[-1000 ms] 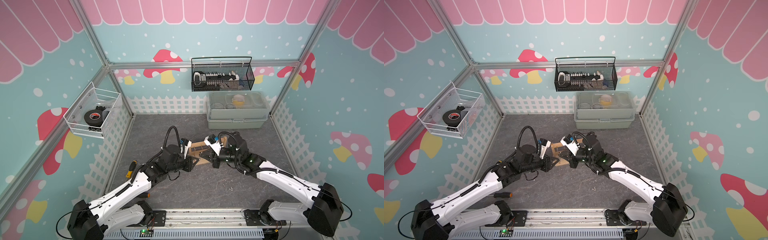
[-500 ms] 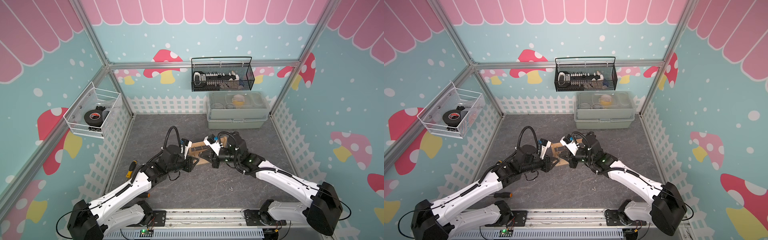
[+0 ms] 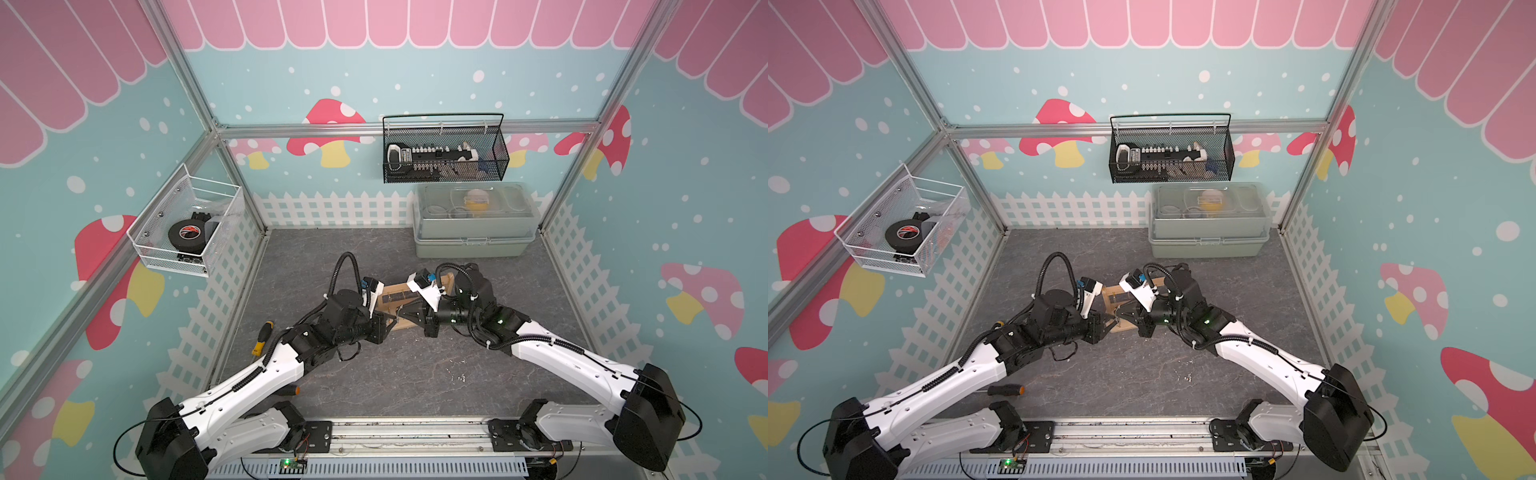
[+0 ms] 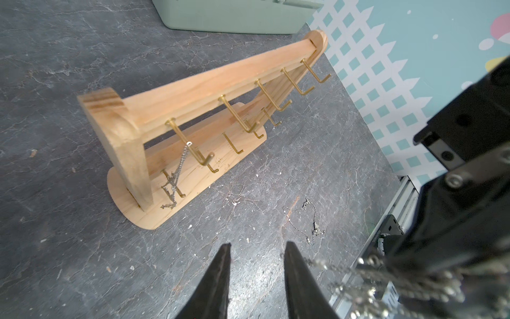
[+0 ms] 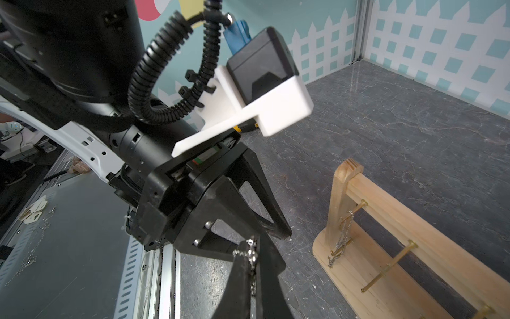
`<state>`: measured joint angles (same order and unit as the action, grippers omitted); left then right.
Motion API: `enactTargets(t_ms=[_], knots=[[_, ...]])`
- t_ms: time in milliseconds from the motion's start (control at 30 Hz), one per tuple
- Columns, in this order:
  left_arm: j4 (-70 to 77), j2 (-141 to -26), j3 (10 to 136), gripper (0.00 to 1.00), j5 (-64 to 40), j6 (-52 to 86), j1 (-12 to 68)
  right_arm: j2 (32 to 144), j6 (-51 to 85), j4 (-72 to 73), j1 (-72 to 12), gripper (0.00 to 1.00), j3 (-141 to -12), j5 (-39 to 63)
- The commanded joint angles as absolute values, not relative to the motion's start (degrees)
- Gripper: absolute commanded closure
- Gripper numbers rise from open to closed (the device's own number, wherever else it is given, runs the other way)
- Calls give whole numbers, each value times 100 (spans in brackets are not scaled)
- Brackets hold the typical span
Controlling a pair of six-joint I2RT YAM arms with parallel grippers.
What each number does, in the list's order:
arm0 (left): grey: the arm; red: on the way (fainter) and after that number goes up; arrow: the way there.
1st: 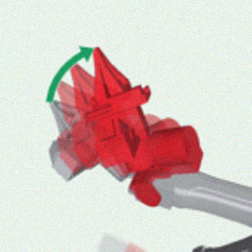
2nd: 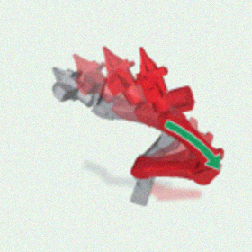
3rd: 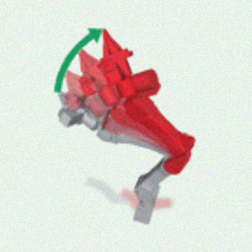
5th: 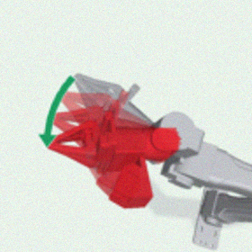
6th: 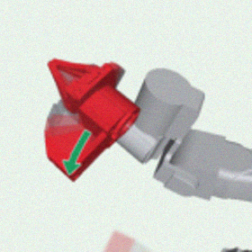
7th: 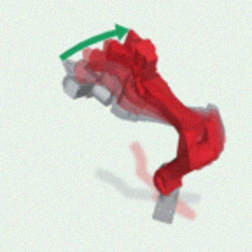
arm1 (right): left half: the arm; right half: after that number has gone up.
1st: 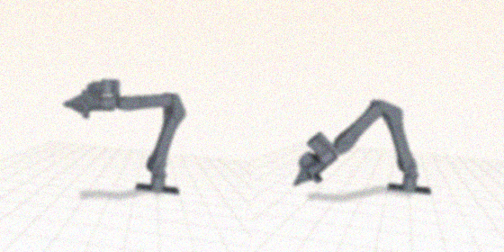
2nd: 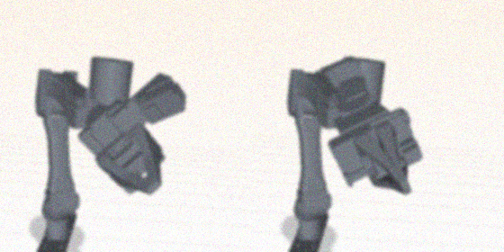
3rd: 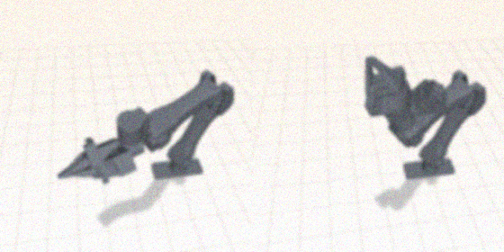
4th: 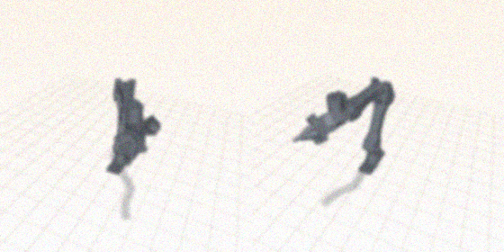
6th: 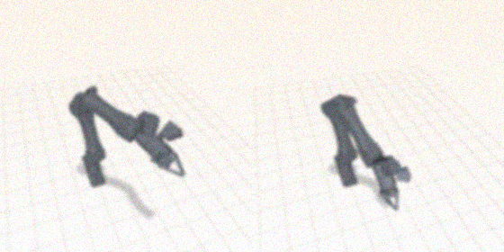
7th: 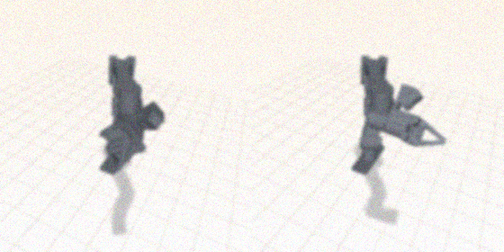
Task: Hang the necklace on the jewelry display stand
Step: Pick up the necklace from the center of the board.
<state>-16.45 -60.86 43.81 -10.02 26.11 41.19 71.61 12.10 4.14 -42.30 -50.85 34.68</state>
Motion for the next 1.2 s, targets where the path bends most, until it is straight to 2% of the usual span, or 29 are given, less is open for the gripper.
enactTargets(t_ms=[0, 467, 1167], knots=[[-1556, -6070, 4551, 67, -948, 2447, 4155, 7258, 1204, 515, -4192, 96, -5004, 3611], [-1718, -5931, 4476, 67, -896, 2399, 4210, 7180, 1119, 424, -4170, 96, -5014, 3331], [-1779, -5922, 4518, 67, -636, 2348, 4271, 7240, 1105, 421, -4153, 96, -5016, 3708]])
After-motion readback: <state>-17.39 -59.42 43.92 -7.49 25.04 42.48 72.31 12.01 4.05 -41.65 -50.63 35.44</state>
